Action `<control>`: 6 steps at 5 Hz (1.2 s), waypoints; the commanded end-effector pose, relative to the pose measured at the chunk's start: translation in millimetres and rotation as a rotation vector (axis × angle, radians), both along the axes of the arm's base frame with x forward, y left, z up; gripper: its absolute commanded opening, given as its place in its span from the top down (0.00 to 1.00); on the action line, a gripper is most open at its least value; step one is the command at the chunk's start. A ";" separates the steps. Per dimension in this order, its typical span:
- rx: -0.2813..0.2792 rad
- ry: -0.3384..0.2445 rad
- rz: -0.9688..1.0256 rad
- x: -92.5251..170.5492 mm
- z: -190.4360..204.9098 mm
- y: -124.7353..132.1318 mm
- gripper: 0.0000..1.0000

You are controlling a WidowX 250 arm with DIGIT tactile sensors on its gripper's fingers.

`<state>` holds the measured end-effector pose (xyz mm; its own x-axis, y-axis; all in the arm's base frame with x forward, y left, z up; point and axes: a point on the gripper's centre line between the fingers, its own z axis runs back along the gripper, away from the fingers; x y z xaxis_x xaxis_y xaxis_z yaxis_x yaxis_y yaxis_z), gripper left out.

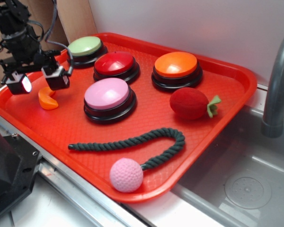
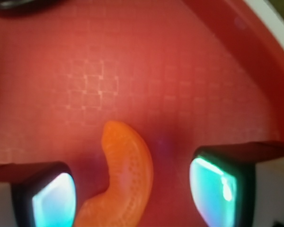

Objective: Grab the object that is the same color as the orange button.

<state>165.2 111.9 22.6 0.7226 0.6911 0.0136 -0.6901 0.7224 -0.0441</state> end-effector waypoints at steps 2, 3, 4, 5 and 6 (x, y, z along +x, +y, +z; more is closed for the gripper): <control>-0.003 -0.009 0.014 -1.3 -11.6 3.5 1.00; -0.005 -0.008 0.019 -1.2 -13.9 4.1 1.00; -0.006 -0.008 0.029 -1.5 -14.5 5.2 1.00; -0.007 -0.008 0.036 -1.9 -14.8 5.2 1.00; 0.007 -0.014 0.061 -0.8 -7.9 5.9 1.00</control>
